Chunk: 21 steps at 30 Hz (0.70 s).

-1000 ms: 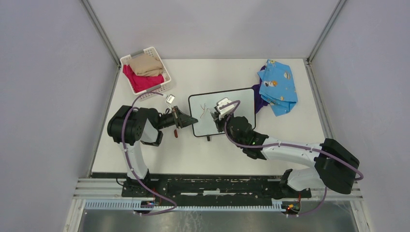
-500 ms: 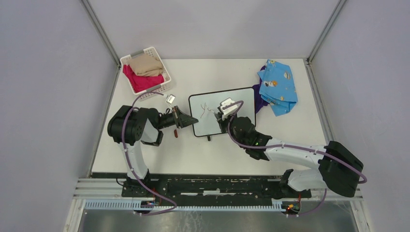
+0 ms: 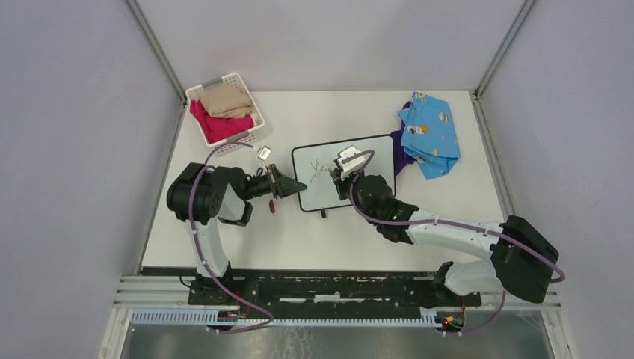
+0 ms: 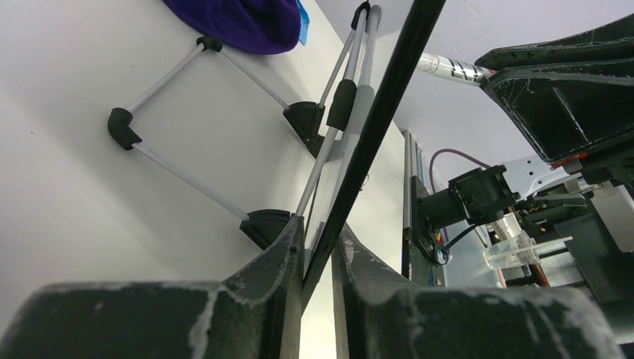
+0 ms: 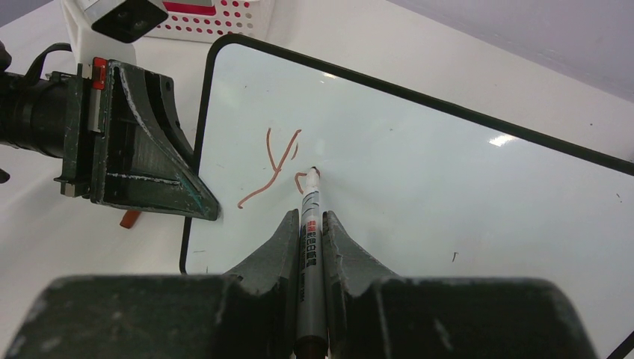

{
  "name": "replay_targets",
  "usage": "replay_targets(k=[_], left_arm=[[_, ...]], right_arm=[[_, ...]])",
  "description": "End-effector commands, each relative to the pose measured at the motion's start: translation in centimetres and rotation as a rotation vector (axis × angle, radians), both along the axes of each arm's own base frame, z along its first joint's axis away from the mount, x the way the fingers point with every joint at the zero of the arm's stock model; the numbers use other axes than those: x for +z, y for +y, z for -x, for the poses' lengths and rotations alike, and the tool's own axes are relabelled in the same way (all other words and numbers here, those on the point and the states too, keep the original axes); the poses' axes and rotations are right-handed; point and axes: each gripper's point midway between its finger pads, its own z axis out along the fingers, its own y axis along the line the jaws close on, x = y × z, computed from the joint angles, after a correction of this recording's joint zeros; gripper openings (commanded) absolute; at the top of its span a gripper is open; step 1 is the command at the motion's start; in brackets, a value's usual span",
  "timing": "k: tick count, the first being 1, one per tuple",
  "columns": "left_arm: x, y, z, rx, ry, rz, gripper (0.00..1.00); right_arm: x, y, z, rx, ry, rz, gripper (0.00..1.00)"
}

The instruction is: Write a sentence on the whiteboard

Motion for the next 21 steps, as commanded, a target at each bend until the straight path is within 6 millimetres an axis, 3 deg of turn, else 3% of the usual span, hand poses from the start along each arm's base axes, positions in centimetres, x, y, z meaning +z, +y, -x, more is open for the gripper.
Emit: replay_targets(k=[1,12,21], left_arm=[[2.0,-0.3,0.6,-0.043,-0.189,0.026,0.16],[1.8,-0.3,0.6,-0.043,-0.185,0.026,0.16],[1.8,-0.3,0.6,-0.046,-0.183,0.026,0.16]], right_arm=[[1.5,0.8,-0.8,-0.001,-0.023,-0.022,0.00],[-0.3,0.6,0.1,0.028,0.021,-0.010,0.00],[3.6,-0.3,1.1,0.042,-0.023,-0.104,0.00]])
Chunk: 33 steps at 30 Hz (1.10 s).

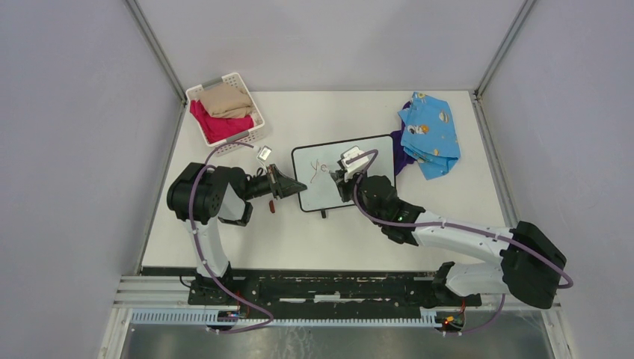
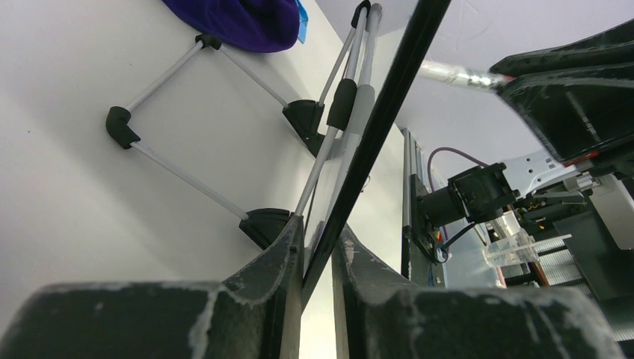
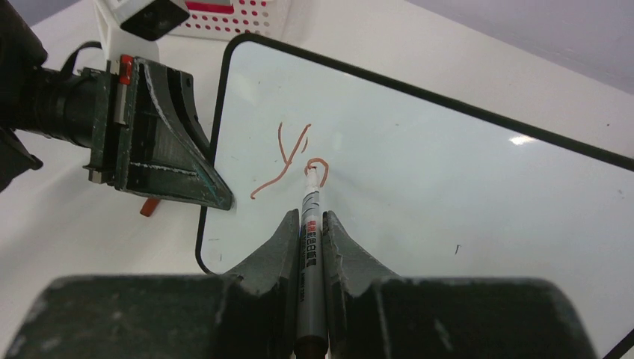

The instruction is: Write a sentence on the whiteboard

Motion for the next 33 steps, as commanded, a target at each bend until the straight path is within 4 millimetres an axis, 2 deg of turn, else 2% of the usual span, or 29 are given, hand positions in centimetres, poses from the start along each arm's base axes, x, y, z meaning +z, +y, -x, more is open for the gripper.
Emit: replay_targets(k=[1,5,8,24,33], left_arm=[[1.8,-0.3,0.5,-0.040,-0.183,0.027,0.16],[1.9,-0.3,0.5,-0.040,-0.183,0.027,0.16],[2.0,-0.3,0.5,-0.039,-0.186,0.028,0.16],[2.0,-0.3,0.5,-0.040,-0.185,0.029,0.15],[2.0,-0.3,0.5,-0.040,-0.184,0.029,0.15]], right_arm=[[4.1,-0.5,0.2,-0.005,-0.056,-0.106,0.00],[5.1,-0.8,-0.4,-0.030,-0.080,-0.111,0.00],[4.9,-1.1,-1.0,-0.048,-0.078,-0.101,0.00],[2.7,-1.3,-2.2,-0.074,-0.043,-0.072,0.00],[0.2,-2.7,-1.6,-0.092,-0.011,-0.042,0.00]])
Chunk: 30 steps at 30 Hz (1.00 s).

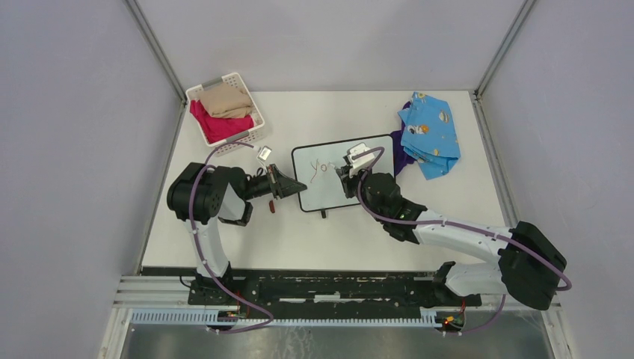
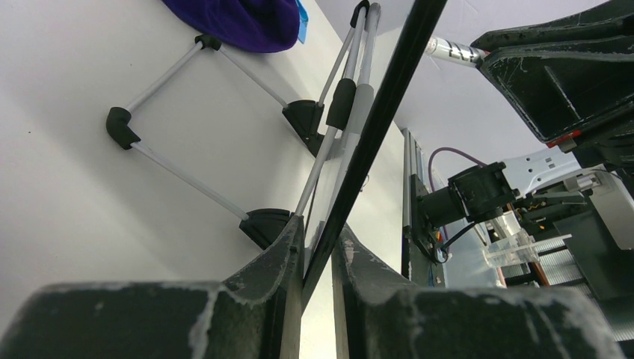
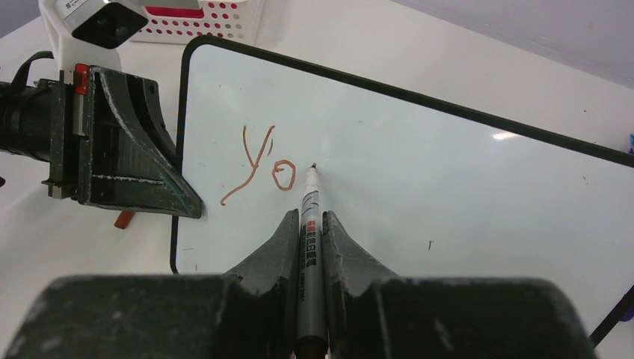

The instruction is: Write a sentence on the whiteboard

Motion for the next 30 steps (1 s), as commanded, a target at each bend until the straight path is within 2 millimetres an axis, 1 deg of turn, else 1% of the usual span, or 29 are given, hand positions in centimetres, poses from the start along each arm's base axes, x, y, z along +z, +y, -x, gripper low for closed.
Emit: replay_targets(k=[1,8,18,24,30], left_arm=[[2.0,-0.3,0.5,-0.041,-0.183,0.028,0.15],[2.0,-0.3,0.5,-0.041,-0.182,0.028,0.15],[1.9,-0.4,0.6,-0.045,-0.180,0.028,0.15],[1.9,-0.5,0.7,-0.049,-0.181,0.028,0.15],[1.9,-0.5,0.7,-0.051,-0.181,0.028,0.14]], right_arm=[[-0.3,-1.1,-0.1,-0.036,-0.004,-0.023,0.00],[-1.0,-2.0,0.5,-0.043,0.005,-0.022,0.00],[-1.2,-3.3,0.3,-0.081,0.004,-0.013,0.00],[-0.3,-3.5,-0.1,-0.092,-0.010,-0.031,0.00],[0.8,-2.9,-0.5,-0.085,-0.023,-0.042,0.00]])
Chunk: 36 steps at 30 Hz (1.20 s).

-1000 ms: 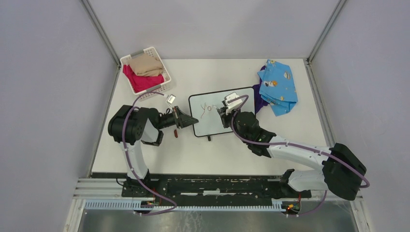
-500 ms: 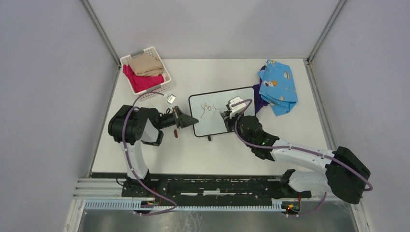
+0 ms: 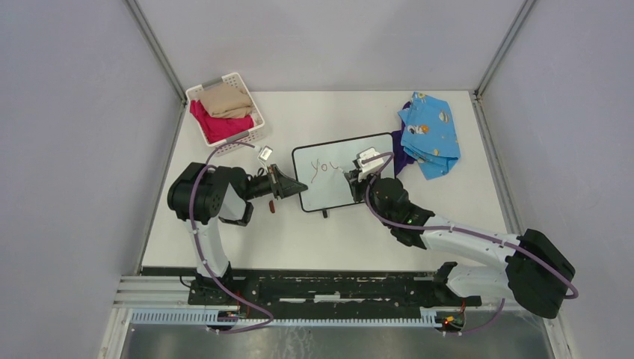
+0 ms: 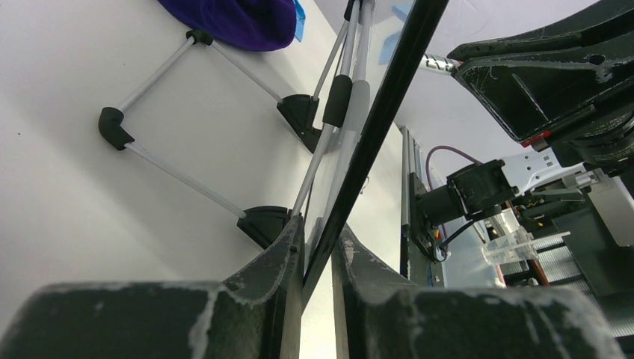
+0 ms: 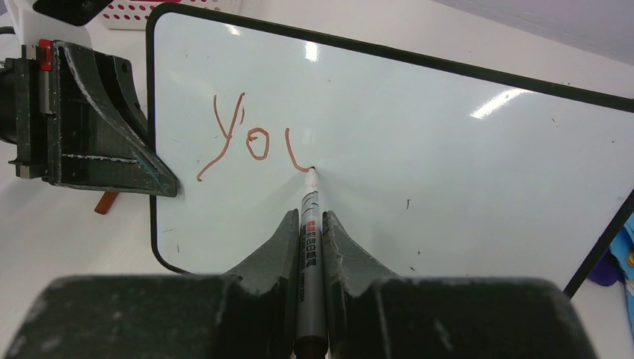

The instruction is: Write a sentence on the whiteboard

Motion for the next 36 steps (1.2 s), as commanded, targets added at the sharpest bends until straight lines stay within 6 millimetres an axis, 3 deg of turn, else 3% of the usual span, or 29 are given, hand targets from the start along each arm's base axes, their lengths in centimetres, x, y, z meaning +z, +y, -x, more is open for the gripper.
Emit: replay_targets(k=[1,22,29,36], left_arm=[[1.9,-0.3,0.5,-0.042,-0.180,0.029,0.14],[1.8,-0.3,0.6,-0.045,-0.177,0.029,0.14],[1.8,-0.3,0.6,-0.046,-0.178,0.028,0.14],[1.8,-0.3,0.6,-0.047,-0.177,0.029,0.14]], right_arm=[[2.3,-0.4,-1.3,-0.052,-0.039,-0.033,0.00],[4.3,0.8,-1.8,-0.026,-0.061,-0.058,0.00],[4.8,-0.9,0.1,-0.014,-0.075,-0.114,0.00],[4.1,-3.2,-0.6,-0.119,-0.072,-0.087,0.00]])
